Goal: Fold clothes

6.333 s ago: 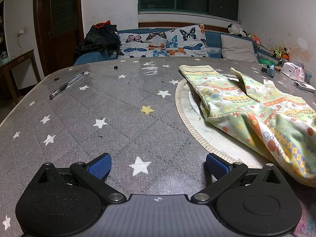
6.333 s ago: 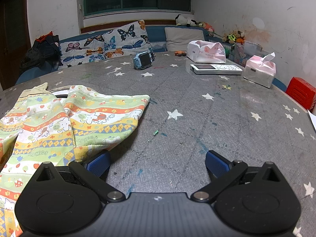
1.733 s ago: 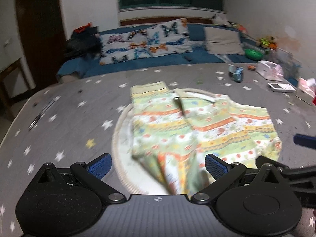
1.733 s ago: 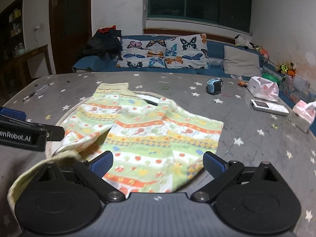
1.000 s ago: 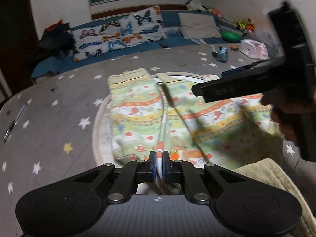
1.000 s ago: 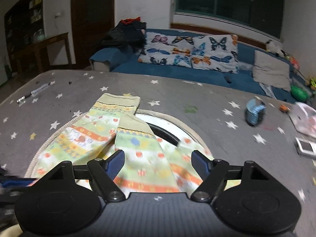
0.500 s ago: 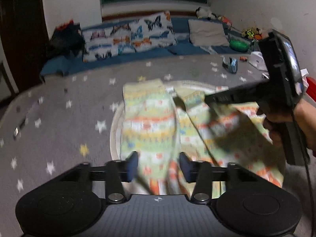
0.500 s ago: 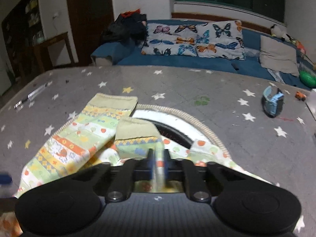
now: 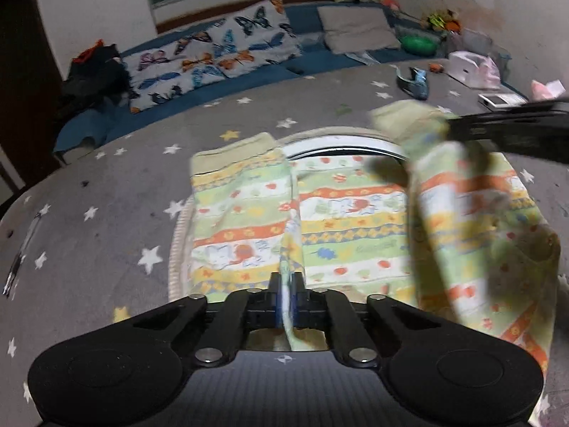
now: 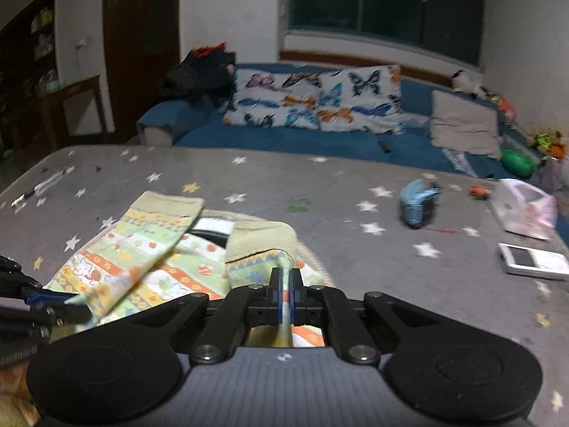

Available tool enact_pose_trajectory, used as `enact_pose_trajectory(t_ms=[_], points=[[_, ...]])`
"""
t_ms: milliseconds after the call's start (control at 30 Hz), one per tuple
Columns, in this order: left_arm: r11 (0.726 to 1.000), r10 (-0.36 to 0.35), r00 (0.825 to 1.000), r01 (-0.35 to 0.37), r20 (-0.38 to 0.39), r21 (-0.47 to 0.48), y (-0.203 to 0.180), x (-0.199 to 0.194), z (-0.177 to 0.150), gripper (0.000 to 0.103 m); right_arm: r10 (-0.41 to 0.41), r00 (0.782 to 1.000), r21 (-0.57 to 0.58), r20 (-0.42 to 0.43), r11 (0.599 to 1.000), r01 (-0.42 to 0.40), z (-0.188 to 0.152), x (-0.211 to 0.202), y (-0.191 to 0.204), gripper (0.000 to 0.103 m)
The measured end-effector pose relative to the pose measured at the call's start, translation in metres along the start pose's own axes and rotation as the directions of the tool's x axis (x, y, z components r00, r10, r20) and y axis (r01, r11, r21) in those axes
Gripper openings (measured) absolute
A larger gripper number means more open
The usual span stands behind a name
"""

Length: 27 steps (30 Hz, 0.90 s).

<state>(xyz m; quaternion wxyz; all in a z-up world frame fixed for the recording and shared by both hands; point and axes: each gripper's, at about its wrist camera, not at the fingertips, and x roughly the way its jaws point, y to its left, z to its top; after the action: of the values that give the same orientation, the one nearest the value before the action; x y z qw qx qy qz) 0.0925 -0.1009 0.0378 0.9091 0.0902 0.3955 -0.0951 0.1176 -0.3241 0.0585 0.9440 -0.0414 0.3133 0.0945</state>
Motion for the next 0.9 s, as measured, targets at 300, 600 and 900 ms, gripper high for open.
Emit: enact_pose_trajectory(t_ms=[300,600,900], points=[[0.979,0.088,0.995,-0.077,0.05,-0.187,0.052,-0.053,-0.044,0.001,-0.157,0.982,0.14,0.107,0.98,0.142,-0.048,-0.115,-0.067,0.003],[0.949,0.104,0.994,-0.111,-0.04,-0.294,0.069,-0.097,-0.122,0.001,-0.313,0.95,0.243,0.008,0.922,0.301,-0.127,-0.172,-0.109,0.003],[0.97,0.089,0.993,-0.103,-0.072,-0.219,0.062,-0.125,-0.133,0.013,-0.378,0.921,0.245,-0.092,0.888,0.389,-0.149,-0.177,-0.128,0.009]])
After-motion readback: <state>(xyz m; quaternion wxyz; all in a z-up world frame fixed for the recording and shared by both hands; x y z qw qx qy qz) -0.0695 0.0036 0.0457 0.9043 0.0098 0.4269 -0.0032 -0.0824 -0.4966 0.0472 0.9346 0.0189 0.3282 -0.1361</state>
